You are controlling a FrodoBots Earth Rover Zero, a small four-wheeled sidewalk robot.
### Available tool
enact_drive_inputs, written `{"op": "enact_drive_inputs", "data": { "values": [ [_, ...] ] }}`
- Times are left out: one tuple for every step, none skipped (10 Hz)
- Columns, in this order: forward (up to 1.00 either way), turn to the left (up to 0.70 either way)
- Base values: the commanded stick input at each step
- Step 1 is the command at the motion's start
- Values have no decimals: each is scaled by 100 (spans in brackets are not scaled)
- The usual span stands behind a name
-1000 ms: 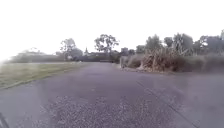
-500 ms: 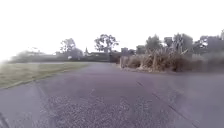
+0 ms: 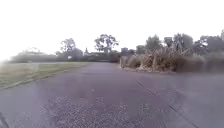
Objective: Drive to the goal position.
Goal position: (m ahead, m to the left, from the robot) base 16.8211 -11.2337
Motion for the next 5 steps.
{"op": "enact_drive_inputs", "data": {
  "values": [
    [45,0],
    [45,0],
    [55,0],
    [65,0],
    [70,0]
  ]
}}
